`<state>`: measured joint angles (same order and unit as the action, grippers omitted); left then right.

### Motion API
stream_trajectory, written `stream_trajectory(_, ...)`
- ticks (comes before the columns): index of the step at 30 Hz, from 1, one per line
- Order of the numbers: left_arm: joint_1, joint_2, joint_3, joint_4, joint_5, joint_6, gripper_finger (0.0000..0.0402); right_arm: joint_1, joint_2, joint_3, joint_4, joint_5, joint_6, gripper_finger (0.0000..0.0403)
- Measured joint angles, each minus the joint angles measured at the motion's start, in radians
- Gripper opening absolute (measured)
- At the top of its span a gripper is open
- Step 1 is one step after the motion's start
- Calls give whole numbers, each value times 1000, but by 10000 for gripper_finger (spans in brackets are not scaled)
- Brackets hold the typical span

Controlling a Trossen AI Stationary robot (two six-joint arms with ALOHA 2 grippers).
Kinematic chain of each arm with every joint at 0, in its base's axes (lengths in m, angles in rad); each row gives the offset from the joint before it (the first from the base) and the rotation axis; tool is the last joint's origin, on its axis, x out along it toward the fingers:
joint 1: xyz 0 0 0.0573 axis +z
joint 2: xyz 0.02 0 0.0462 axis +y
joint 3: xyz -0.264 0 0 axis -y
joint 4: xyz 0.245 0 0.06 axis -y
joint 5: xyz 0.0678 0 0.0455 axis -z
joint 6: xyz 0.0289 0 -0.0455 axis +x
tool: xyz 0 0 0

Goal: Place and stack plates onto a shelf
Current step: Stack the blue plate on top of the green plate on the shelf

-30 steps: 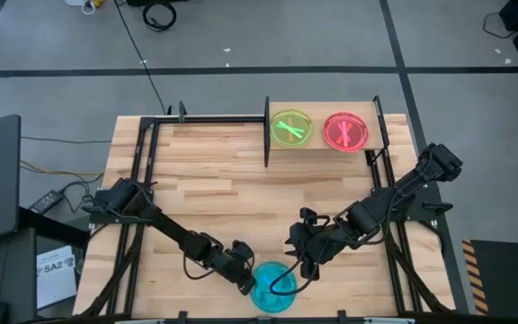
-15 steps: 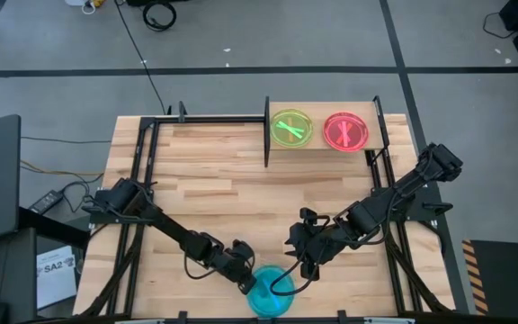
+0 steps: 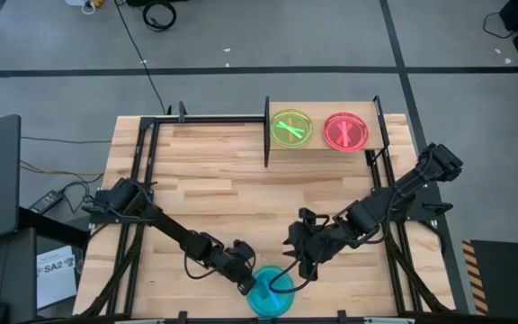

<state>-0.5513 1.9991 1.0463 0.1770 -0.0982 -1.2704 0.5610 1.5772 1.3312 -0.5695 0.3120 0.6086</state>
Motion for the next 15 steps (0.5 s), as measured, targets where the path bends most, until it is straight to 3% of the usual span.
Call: stream_trajectory(15,57,-64,1,-13,-14,121,3,-58,0,0,30,0,1,138)
